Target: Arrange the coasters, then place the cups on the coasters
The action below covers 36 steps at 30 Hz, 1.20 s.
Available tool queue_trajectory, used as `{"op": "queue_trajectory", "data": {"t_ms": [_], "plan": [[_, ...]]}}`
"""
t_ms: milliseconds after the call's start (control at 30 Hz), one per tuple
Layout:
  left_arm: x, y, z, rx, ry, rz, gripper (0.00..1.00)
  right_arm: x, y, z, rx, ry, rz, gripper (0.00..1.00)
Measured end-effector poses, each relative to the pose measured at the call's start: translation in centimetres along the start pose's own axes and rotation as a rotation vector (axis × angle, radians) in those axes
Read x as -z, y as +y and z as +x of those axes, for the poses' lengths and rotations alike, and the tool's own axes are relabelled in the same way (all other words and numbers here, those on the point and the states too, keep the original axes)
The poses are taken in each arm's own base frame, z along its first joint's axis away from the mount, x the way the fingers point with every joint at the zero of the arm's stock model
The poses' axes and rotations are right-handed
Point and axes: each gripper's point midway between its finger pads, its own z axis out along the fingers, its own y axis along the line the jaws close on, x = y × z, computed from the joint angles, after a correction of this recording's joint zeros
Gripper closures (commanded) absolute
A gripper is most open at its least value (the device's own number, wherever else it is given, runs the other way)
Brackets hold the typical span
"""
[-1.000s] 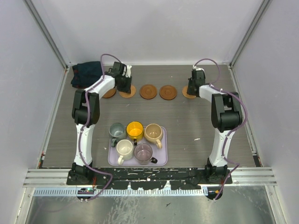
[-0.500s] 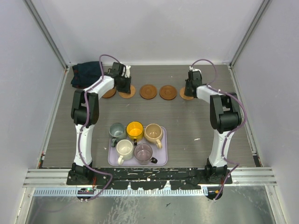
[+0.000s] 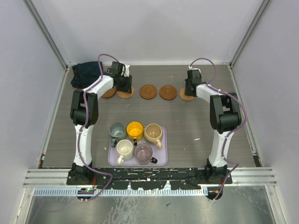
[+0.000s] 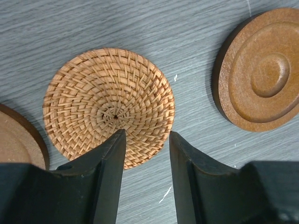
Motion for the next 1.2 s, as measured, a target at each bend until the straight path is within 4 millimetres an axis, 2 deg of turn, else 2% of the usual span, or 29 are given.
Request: {"op": "queue_trajectory", "data": {"t_ms": [133, 267, 400, 467, 567, 667, 767, 867, 1033, 1200], "plan": [[1.1, -0.3, -1.1, 0.009, -0.032, 0.004, 0.55, 0.7, 0.0, -1.0, 0.011, -0.021, -0.006, 0.78], [3.5, -1.4, -3.0, 0.007, -0.108, 0.037, 0.54, 2.3, 0.5, -2.7, 0.008, -0.067, -0.036, 0.76], [5.9, -3.0, -4.3, -0.001, -0.177, 0.08, 0.53, 3.9, 1.7, -4.4, 0.011, -0.122, -0.076, 0.76], [6.4, -4.1, -4.4, -0.017, -0.196, 0.108, 0.52, 4.4, 3.4, -4.5, 0.03, -0.136, -0.116, 0.77], [5.8, -5.0, -2.9, -0.024, -0.177, 0.126, 0.52, 4.5, 4.6, -3.3, 0.053, -0.115, -0.141, 0.79], [5.2, -5.7, -0.1, -0.011, -0.128, 0.142, 0.52, 4.4, 5.5, -1.8, 0.072, -0.09, -0.155, 0.8], [5.5, -6.3, 2.5, 0.007, -0.088, 0.157, 0.51, 4.2, 6.0, 0.0, 0.086, -0.057, -0.159, 0.81], [6.8, -6.6, 3.6, 0.016, -0.098, 0.167, 0.51, 3.9, 5.7, 2.0, 0.091, -0.016, -0.147, 0.81], [10.0, -7.1, 3.9, 0.025, -0.172, 0.176, 0.49, 4.0, 4.8, 4.8, 0.077, 0.036, -0.132, 0.8], [13.1, -6.9, 4.7, 0.032, -0.245, 0.155, 0.36, 5.9, 4.2, 6.4, 0.07, 0.039, -0.141, 0.76]]}}
